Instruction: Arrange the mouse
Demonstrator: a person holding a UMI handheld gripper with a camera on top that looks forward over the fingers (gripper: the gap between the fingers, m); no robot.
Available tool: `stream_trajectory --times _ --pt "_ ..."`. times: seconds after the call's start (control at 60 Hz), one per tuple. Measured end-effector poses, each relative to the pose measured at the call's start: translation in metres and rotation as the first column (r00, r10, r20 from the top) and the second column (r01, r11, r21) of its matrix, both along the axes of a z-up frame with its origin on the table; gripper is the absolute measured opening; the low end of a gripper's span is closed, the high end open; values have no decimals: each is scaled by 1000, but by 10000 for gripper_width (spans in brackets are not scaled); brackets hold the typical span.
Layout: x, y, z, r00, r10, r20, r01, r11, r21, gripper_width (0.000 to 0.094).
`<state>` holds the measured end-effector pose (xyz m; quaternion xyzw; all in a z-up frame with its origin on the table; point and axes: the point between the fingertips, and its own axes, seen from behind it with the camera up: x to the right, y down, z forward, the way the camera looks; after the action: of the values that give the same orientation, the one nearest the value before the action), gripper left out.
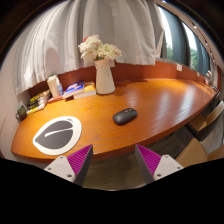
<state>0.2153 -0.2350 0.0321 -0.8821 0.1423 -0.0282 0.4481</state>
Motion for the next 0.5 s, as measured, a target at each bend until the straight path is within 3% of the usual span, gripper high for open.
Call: stream_trajectory --times 0.217,0.5 --pt "44 74 -26 995 101 -20 -102 995 -22 851" --pt "47 142 -40 965 260 -34 -262 963 -62 849"
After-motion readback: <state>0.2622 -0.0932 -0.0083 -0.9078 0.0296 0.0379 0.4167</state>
